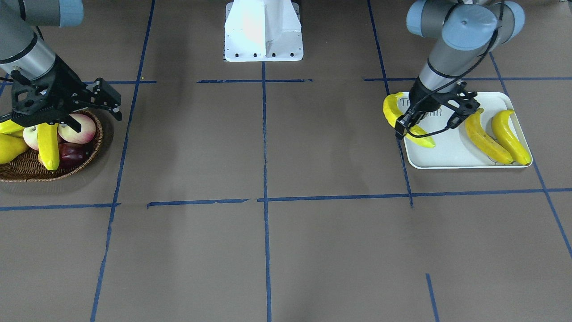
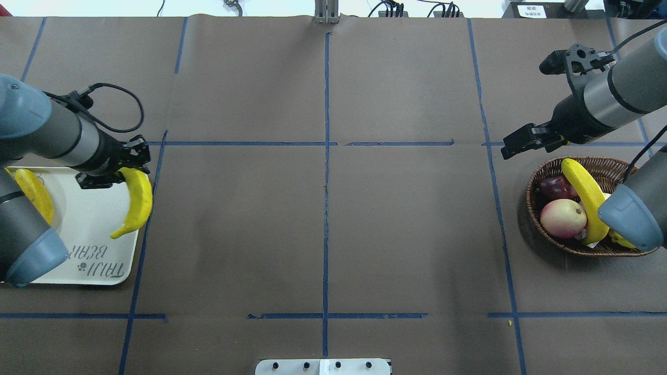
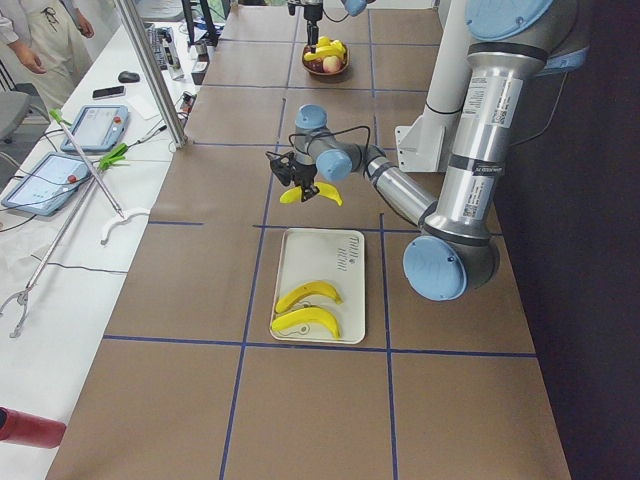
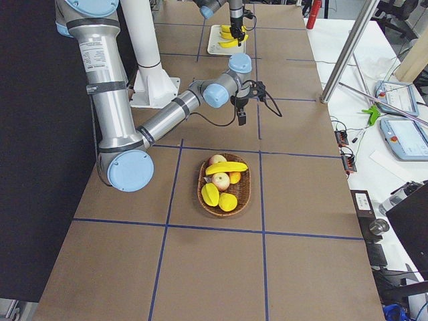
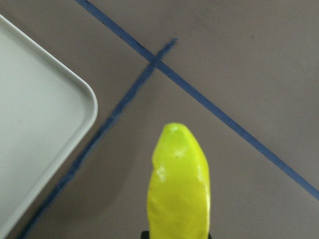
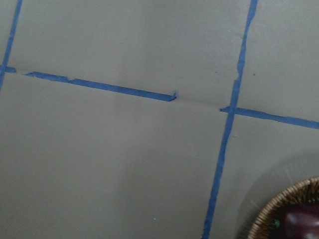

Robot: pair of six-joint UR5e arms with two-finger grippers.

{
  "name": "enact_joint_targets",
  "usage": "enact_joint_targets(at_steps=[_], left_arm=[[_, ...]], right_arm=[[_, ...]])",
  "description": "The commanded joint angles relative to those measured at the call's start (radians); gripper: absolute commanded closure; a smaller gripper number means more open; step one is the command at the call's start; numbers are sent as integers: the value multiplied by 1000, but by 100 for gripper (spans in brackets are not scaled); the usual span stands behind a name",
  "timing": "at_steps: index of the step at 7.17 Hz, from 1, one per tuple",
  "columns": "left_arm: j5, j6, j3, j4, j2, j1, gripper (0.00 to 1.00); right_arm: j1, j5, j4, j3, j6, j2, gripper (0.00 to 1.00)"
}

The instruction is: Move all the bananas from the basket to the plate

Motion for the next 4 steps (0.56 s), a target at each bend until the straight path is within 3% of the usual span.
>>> enact_joint_targets(at_steps=[1, 2, 4], left_arm=[[-29, 167, 24, -4, 105, -98, 97], [-28, 190, 77, -16, 105, -100, 96], [-28, 189, 206, -225, 140, -99, 95]], right_arm=[[25, -1, -1, -4, -84, -32, 1], [24, -1, 0, -4, -84, -32, 1], [22, -4, 0, -7, -81, -29, 1]])
